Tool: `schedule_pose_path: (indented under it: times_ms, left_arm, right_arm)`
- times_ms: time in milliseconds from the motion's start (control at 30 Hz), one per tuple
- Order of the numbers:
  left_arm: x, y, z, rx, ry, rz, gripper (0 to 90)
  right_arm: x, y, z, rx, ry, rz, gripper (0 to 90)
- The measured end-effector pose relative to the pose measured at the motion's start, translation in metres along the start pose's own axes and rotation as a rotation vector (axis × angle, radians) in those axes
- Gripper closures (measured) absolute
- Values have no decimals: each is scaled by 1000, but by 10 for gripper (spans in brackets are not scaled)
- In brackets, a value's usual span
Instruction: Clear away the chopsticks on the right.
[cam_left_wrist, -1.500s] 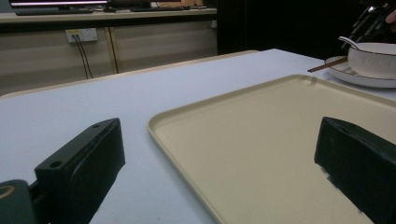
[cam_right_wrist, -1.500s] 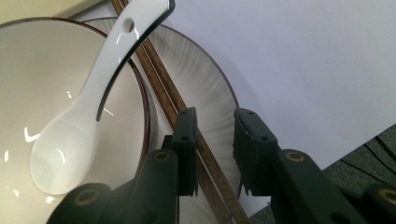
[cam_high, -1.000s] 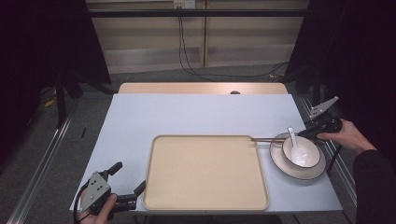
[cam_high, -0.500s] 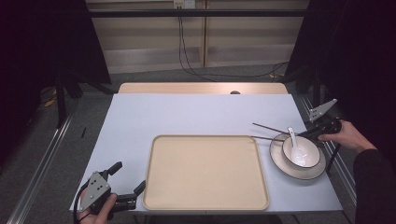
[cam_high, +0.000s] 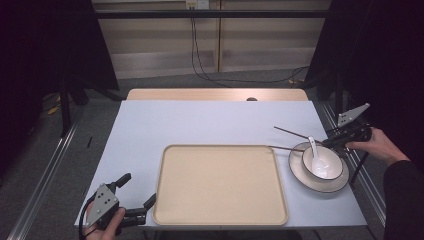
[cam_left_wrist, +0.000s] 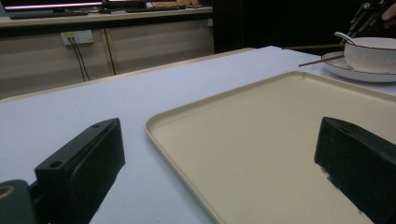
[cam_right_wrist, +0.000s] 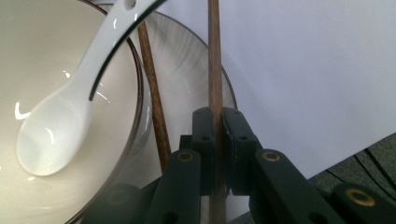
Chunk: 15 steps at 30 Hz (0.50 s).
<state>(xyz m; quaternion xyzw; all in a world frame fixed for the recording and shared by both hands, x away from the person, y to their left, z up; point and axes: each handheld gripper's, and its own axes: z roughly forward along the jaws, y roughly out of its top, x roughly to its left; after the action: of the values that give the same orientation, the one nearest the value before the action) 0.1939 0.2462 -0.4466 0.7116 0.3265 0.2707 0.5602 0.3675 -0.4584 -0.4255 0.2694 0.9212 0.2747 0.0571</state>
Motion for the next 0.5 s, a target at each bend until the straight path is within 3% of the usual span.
schedule_pose_path:
  times_ms: [67,200,500]
  left_arm:
    - [0,0,-1,-5,4,4,16]
    - [1,0,0,-8,3,-1,16]
    - [0,1,-1,-9,7,0,16]
  right_arm:
    - [-1,-4,-7,-28,-21,38,848]
    - [1,-8,-16,-64,-38,65,848]
    - [10,-5,-33,-125,-42,173,849]
